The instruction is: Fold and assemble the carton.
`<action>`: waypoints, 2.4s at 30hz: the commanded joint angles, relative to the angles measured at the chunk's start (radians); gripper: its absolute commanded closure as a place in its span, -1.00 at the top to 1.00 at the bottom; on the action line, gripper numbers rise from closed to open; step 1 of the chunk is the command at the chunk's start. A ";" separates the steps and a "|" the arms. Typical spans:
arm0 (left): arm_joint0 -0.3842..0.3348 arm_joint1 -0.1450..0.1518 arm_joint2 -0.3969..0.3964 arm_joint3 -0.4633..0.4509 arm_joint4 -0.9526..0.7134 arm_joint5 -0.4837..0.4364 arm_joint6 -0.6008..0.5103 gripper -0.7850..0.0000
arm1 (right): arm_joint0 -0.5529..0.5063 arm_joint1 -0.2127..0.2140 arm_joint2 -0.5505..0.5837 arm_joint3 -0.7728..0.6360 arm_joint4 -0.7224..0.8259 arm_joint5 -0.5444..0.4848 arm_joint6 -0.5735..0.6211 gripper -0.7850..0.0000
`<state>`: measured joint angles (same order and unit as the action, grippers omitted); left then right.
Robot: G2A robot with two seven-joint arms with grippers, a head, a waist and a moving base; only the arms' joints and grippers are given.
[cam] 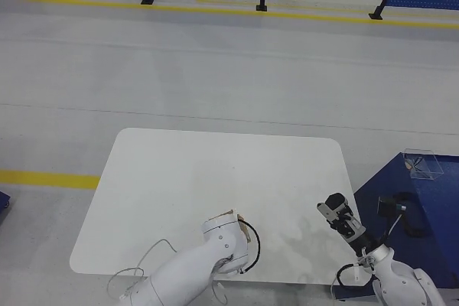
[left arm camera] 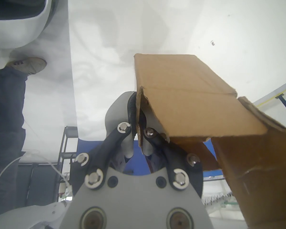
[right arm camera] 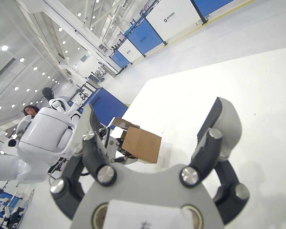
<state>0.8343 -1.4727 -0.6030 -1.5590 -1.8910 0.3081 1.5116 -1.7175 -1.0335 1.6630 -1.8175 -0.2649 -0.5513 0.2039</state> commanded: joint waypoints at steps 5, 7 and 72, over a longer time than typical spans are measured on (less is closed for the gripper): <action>-0.040 -0.009 0.049 0.064 -0.068 0.005 -0.005 1.00 | 0.000 0.000 0.000 0.000 0.000 0.000 0.000 1.00; -0.031 -0.004 0.045 0.042 -0.052 0.011 -0.011 1.00 | 0.000 0.000 0.000 0.000 0.000 0.000 0.000 1.00; -0.187 0.467 0.433 -0.304 0.810 0.704 -0.704 1.00 | 0.310 -0.091 -0.620 0.104 -0.832 0.618 0.157 1.00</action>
<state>0.6472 -1.0057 -0.1702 -1.8627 -1.0815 1.0123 0.8078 -1.4074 -1.1244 1.0421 -1.7131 -1.0974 0.0675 0.3606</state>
